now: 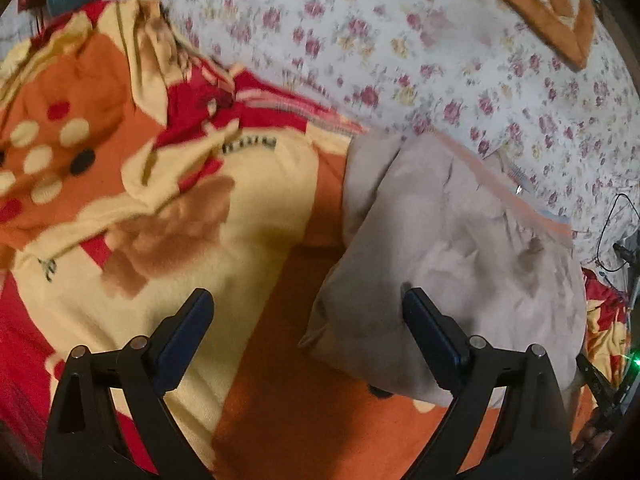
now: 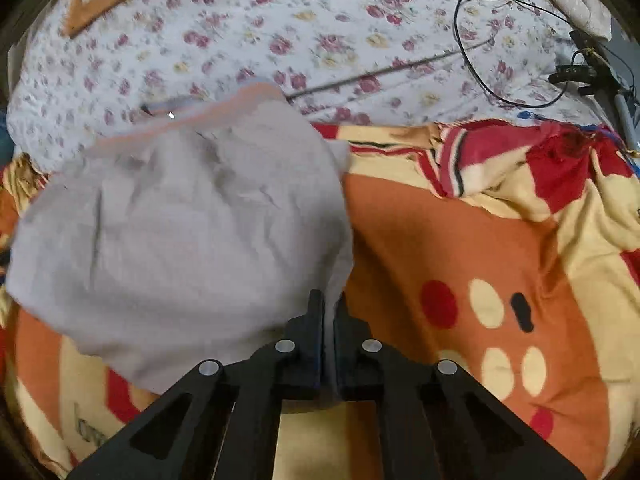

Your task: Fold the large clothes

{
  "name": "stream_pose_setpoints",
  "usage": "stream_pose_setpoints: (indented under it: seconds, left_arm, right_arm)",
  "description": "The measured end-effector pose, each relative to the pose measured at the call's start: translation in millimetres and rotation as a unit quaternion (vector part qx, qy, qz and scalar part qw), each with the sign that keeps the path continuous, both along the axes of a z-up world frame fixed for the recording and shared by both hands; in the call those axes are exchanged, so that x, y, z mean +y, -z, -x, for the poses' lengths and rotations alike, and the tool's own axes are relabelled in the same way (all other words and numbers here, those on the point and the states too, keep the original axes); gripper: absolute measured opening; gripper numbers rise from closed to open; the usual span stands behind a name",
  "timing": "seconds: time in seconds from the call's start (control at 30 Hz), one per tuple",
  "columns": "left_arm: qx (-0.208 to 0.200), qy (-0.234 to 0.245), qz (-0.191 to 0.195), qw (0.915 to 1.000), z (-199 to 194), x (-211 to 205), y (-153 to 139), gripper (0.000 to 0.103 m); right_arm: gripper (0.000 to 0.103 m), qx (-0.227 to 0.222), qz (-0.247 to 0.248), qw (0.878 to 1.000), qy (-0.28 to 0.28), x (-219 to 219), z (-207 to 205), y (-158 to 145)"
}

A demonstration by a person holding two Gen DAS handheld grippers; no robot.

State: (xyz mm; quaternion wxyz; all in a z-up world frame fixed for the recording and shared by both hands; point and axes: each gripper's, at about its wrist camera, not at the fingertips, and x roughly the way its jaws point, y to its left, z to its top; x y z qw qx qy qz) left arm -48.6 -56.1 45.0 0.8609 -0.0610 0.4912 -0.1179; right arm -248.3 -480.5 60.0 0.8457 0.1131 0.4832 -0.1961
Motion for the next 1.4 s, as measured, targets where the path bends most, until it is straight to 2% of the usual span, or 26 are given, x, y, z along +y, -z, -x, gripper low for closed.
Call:
stream_pose_setpoints:
  seconds: [0.03,0.13,0.17,0.2,0.27,0.4,0.53,0.6,0.77,0.9,0.97,1.1,1.23,1.3,1.33,1.37,1.4]
  left_arm:
    - [-0.013,0.000,0.004,0.9999,2.2,1.5,-4.6,0.096]
    - [-0.044,0.005,0.033,0.9985,8.9,1.3,-19.1,0.096]
    - [-0.048,0.007,0.036,0.9982,9.8,-1.3,-21.2,0.096]
    - [-0.051,0.009,0.031,0.9982,9.1,-5.6,-22.3,0.096]
    - [-0.061,0.018,0.009,0.9979,7.5,-17.4,-22.1,0.096]
    - [-0.069,0.047,-0.023,0.9962,7.4,-39.6,-17.3,0.096]
    - [-0.082,0.069,-0.057,0.9926,11.1,-56.1,-13.2,0.096]
    - [-0.087,0.072,-0.078,0.9906,11.3,-60.3,-9.9,0.096]
    - [-0.069,0.064,-0.071,0.9931,4.3,-58.6,-2.6,0.096]
    - [-0.060,0.063,-0.075,0.9934,-0.3,-60.2,2.3,0.096]
    - [-0.056,0.063,-0.082,0.9931,-2.5,-60.6,5.2,0.096]
    - [-0.047,0.059,-0.077,0.9942,-5.0,-58.2,7.4,0.096]
    - [-0.043,0.053,-0.070,0.9952,-7.6,-57.9,8.0,0.096]
    - [-0.042,0.052,-0.069,0.9953,-7.4,-57.6,8.2,0.096]
    - [-0.041,0.053,-0.067,0.9955,-7.7,-57.3,8.1,0.096]
    - [-0.039,0.053,-0.065,0.9957,-8.4,-56.9,7.7,0.096]
    - [-0.038,0.054,-0.064,0.9958,-9.1,-56.6,7.1,0.096]
  right_arm:
    - [0.003,-0.006,-0.003,1.000,0.002,-0.4,1.8,-3.5]
    - [0.019,-0.037,-0.009,0.999,0.039,-6.8,12.7,-21.3]
    - [0.033,-0.050,-0.009,0.997,0.049,-7.0,15.6,-28.2]
    - [0.042,-0.067,-0.009,0.996,0.053,-4.5,16.9,-35.3]
    - [0.042,-0.083,-0.014,0.996,0.032,7.7,10.5,-44.3]
    - [0.041,-0.066,-0.036,0.996,-0.057,48.6,-26.1,-42.1]
    - [0.039,-0.057,-0.049,0.991,-0.114,88.7,-68.5,-35.0]
    - [0.039,-0.060,-0.040,0.988,-0.135,108.7,-88.0,-33.5]
    - [0.037,-0.053,-0.015,0.981,-0.188,152.4,-134.5,-23.6]
    - [0.035,-0.028,-0.011,0.982,-0.187,159.0,-166.3,3.3]
    - [0.035,0.007,0.009,0.986,-0.168,152.1,-178.6,27.6]
    - [0.036,0.009,-0.016,0.988,-0.156,148.0,-176.9,16.0]
    - [0.039,-0.027,-0.019,0.988,-0.153,146.8,-172.7,-3.1]
    - [0.040,-0.008,-0.005,0.989,-0.148,146.4,-179.0,7.9]
    - [0.040,0.021,-0.001,0.989,-0.146,145.3,-184.8,21.6]
    - [0.041,0.030,-0.004,0.988,-0.151,144.5,-186.4,31.2]
    - [0.041,0.022,-0.001,0.988,-0.152,144.7,-184.2,28.1]
